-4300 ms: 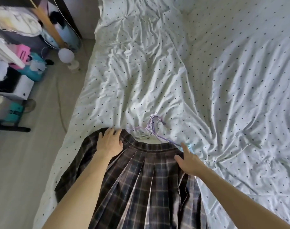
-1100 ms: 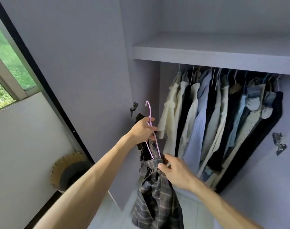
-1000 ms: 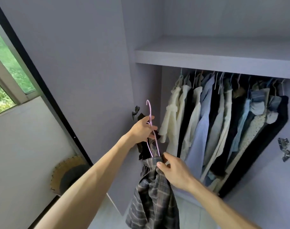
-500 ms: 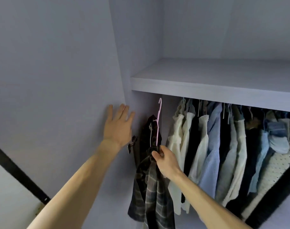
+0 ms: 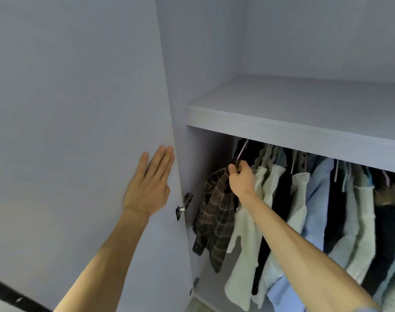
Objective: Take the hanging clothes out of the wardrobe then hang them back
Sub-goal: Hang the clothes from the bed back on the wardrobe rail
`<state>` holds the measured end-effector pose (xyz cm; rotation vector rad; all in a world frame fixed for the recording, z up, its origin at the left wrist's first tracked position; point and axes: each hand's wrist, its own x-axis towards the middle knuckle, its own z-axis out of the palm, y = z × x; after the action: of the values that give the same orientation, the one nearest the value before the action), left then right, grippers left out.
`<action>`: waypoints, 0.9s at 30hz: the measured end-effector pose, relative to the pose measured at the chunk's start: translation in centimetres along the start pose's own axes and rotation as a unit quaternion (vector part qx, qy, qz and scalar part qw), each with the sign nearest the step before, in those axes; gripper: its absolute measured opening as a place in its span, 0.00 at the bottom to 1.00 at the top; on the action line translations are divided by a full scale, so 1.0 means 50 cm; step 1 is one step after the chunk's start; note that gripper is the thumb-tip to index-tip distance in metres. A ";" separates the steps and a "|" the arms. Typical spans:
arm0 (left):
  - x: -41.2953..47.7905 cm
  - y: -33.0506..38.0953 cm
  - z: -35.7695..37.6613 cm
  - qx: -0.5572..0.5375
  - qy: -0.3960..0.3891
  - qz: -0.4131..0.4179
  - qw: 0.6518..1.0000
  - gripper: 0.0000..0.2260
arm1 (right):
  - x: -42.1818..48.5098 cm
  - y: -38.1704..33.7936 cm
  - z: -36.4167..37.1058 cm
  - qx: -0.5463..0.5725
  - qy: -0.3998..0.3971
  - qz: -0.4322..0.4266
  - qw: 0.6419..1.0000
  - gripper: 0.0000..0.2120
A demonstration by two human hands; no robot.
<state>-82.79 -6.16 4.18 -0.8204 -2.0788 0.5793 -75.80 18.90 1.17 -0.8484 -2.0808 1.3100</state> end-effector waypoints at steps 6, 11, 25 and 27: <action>0.000 0.005 0.012 0.011 0.026 -0.004 1.000 0.33 | 0.089 0.022 0.010 -0.022 -0.009 0.060 0.998 0.12; 0.002 0.003 0.021 0.026 0.043 -0.006 0.999 0.33 | 0.097 0.064 0.037 -0.055 0.005 0.084 0.995 0.11; -0.001 0.002 0.019 0.008 0.004 -0.008 1.000 0.33 | 0.077 0.127 0.020 -0.095 0.012 0.094 0.991 0.23; -0.001 -0.002 0.013 -0.002 -0.015 -0.007 1.000 0.33 | 0.094 0.188 0.014 -0.080 -0.019 0.097 0.992 0.29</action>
<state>-83.34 -6.34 3.87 -0.8045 -2.1122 0.5835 -77.28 25.12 -7.23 -1.1294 -2.2000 1.2774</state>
